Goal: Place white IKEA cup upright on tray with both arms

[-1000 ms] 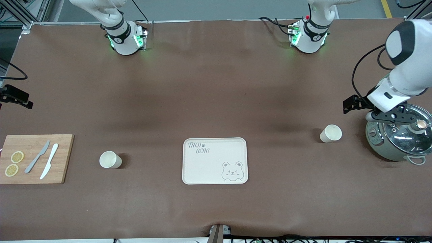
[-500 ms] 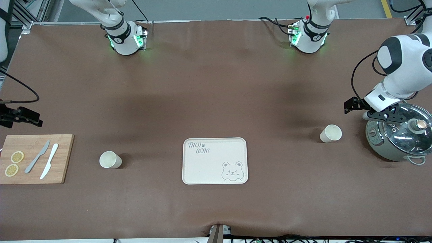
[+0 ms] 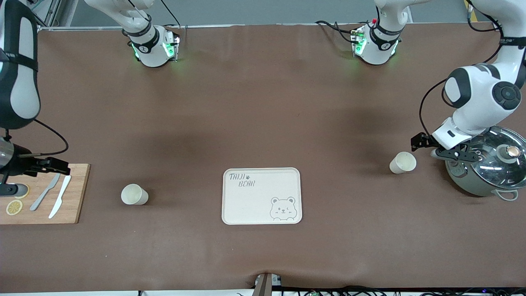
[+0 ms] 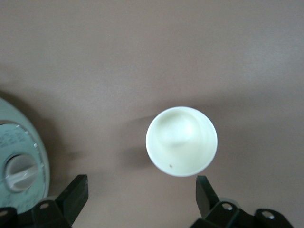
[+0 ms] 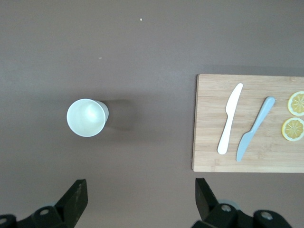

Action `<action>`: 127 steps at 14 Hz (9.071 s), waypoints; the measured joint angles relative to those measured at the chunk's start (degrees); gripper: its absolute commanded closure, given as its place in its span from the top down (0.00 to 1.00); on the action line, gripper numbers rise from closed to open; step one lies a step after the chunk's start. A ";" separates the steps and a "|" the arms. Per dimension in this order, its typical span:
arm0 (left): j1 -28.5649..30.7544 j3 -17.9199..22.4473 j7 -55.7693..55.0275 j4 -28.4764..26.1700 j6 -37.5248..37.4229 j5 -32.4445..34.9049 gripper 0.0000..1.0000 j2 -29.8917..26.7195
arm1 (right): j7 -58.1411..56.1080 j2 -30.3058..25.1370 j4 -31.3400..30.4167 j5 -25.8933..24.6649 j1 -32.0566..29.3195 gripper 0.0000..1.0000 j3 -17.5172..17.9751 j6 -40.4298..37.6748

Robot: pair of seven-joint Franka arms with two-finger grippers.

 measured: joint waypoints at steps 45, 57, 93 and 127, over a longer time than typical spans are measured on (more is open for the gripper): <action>-29.09 -0.26 -55.94 49.89 -14.75 0.23 0.00 31.28 | -0.29 18.39 -4.58 3.85 4.79 1.00 0.18 17.52; -43.25 5.43 -72.81 56.74 -13.43 0.23 0.00 40.33 | -0.84 19.79 -5.89 5.24 4.80 0.91 0.16 21.42; -18.98 8.31 -28.29 59.11 -30.22 -1.32 1.00 26.03 | 15.16 15.51 5.12 12.47 12.94 0.00 3.09 4.45; -16.96 9.13 -14.09 38.15 -50.43 -1.51 1.00 -9.40 | 41.67 28.81 8.08 12.43 34.11 0.00 2.84 31.18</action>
